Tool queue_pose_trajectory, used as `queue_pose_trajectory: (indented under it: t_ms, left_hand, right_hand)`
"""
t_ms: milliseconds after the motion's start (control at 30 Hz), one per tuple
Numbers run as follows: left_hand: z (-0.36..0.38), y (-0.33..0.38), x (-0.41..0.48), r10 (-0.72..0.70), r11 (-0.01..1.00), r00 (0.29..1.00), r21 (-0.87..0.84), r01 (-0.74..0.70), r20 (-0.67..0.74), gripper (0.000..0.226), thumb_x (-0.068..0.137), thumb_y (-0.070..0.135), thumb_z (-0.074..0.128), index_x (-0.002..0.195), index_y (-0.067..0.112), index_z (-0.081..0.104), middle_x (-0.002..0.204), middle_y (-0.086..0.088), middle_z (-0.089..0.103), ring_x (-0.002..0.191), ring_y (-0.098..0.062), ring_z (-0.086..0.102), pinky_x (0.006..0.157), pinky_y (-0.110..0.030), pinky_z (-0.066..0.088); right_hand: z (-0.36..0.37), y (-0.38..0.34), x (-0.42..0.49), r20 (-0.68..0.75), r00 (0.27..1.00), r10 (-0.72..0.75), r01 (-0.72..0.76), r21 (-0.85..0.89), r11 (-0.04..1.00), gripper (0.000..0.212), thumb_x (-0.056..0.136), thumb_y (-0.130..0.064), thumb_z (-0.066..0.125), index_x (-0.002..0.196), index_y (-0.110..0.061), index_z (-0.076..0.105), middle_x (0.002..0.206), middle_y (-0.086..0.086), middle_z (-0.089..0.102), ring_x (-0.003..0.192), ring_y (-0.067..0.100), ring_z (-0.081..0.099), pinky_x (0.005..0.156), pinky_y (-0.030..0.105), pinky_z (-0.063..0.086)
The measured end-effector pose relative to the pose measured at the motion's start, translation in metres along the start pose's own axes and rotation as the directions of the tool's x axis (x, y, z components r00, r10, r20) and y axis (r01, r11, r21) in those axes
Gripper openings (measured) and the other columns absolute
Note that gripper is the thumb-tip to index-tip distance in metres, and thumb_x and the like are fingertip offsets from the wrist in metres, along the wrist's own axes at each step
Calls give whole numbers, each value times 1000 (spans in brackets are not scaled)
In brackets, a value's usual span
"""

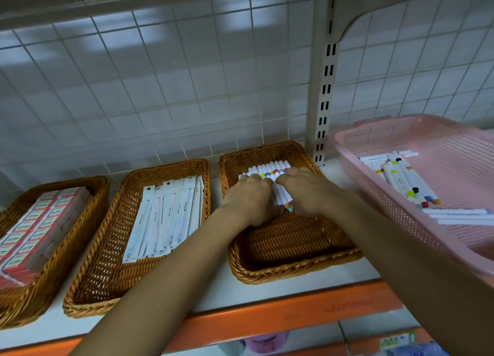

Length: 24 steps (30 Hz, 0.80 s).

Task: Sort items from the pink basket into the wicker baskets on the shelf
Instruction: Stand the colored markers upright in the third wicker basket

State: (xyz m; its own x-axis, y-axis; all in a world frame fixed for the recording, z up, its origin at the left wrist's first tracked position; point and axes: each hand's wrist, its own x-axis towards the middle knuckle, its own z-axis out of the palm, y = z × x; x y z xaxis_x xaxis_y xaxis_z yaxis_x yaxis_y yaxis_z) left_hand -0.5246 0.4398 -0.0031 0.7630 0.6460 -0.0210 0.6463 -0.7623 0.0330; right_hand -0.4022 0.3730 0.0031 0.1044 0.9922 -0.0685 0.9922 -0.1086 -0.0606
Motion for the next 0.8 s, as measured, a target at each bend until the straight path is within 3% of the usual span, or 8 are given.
queue_pose_trajectory:
  t_ms: [100,300,367,467,633,800]
  left_hand:
    - [-14,7,3,18,1000,998,-17,-20,-68,61,85,46,61,135,14,46,132,-10,47,124,-30,42,101,-40,41]
    - [-45,46,17,129,991,955,12,-131,-266,33,89,31,57,114,10,55,117,-11,56,109,-30,53,88,-37,44]
    - [-54,66,22,153,987,941,1,-161,-303,29,89,27,53,112,8,56,116,-13,56,108,-31,53,86,-37,42]
    - [-59,95,33,204,976,922,-2,-217,-328,29,90,24,52,113,6,57,117,-15,54,109,-31,51,85,-36,42]
    - [-52,143,61,295,948,921,-44,-316,-253,36,90,21,57,124,9,56,123,-14,55,113,-30,53,92,-36,44]
    - [-35,177,96,350,936,932,54,-347,-97,32,88,16,58,120,10,60,120,-12,60,111,-29,56,92,-37,48]
  right_hand:
    - [-12,1,-6,-38,999,13,-12,39,999,60,84,-28,66,135,-12,40,134,8,43,124,26,39,104,37,38]
    - [-46,22,-31,-202,978,54,-58,-13,998,29,86,-18,54,111,-5,52,115,15,53,113,29,49,93,36,41]
    - [-55,36,-42,-230,970,80,-91,-36,995,33,81,-24,46,106,-3,54,111,19,55,107,33,52,87,38,43]
    - [-66,61,-63,-216,966,145,-169,-96,981,33,89,-24,46,113,-3,53,115,17,55,111,32,50,91,35,40]
    - [-65,109,-85,-117,933,339,-340,18,940,46,90,-21,51,134,-10,45,128,16,49,121,32,46,99,40,41]
    - [-56,148,-97,168,900,401,-411,25,911,54,93,-9,42,145,-15,33,147,9,39,131,25,40,104,31,35]
